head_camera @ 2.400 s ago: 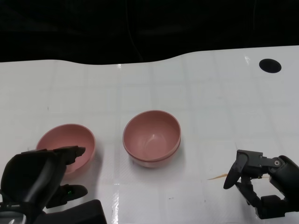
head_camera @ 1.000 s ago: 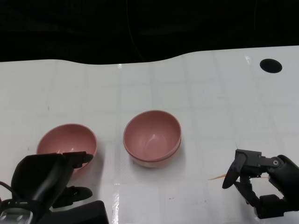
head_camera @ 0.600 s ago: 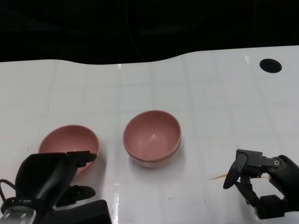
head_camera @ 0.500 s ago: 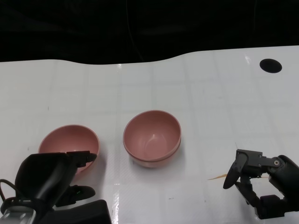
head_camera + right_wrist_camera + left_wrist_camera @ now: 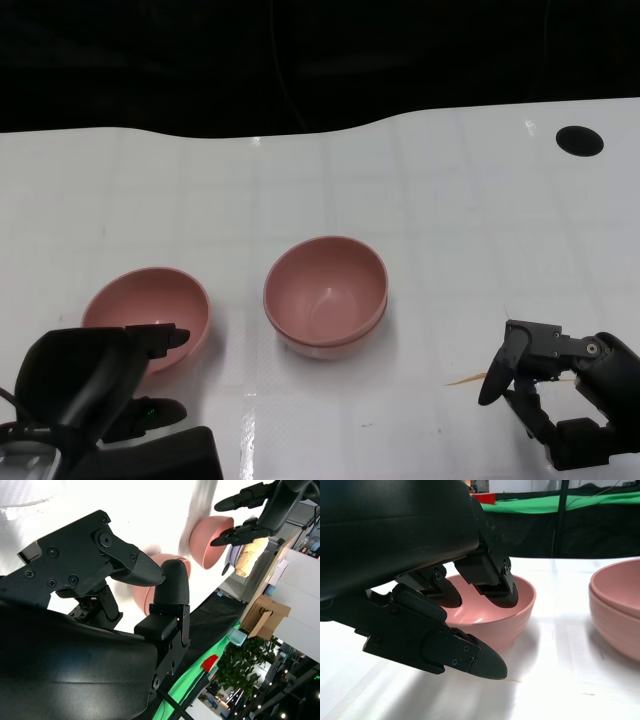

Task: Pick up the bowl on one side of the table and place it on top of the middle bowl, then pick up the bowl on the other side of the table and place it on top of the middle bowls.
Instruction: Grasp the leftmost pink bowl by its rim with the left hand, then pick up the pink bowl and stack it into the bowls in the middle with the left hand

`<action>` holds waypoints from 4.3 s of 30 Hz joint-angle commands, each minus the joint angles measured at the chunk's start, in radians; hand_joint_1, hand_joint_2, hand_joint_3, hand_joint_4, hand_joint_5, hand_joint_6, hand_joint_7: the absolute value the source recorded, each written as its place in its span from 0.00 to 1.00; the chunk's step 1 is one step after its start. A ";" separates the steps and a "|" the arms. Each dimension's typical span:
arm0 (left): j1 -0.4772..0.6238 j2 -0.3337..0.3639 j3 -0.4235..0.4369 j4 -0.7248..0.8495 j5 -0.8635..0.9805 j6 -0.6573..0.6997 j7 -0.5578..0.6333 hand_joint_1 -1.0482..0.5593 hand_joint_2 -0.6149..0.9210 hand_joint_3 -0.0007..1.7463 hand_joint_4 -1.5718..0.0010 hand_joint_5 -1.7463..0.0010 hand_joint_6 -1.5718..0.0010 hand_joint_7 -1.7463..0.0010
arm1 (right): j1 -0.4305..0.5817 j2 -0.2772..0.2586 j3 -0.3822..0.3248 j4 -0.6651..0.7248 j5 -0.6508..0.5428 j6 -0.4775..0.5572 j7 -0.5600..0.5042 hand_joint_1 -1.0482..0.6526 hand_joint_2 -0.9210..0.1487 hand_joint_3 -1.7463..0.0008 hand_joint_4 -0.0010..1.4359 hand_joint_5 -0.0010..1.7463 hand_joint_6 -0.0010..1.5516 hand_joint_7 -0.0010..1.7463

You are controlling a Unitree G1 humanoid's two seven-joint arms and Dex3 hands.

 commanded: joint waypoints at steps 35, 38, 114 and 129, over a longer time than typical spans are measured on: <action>-0.125 0.014 -0.040 0.204 -0.026 -0.037 0.050 0.26 0.98 0.00 0.51 1.00 0.48 1.00 | 0.008 -0.014 -0.004 -0.019 0.001 -0.001 -0.015 0.54 0.30 0.39 0.62 1.00 0.44 0.98; -0.136 0.014 -0.046 0.229 -0.031 -0.044 0.060 0.26 0.98 0.00 0.50 0.99 0.48 1.00 | 0.008 -0.012 -0.003 -0.016 0.003 -0.003 -0.015 0.53 0.31 0.39 0.62 1.00 0.44 0.98; -0.181 0.119 0.047 -0.038 -0.224 -0.047 -0.194 0.65 0.89 0.33 0.57 0.00 0.67 0.00 | -0.006 -0.012 -0.001 0.010 0.002 -0.009 -0.016 0.54 0.35 0.35 0.62 1.00 0.45 0.98; -0.288 0.106 0.068 -0.341 -0.240 0.092 -0.445 0.64 0.80 0.48 0.51 0.00 0.63 0.00 | -0.011 -0.016 -0.002 0.013 -0.010 -0.011 -0.021 0.53 0.33 0.36 0.63 1.00 0.44 0.98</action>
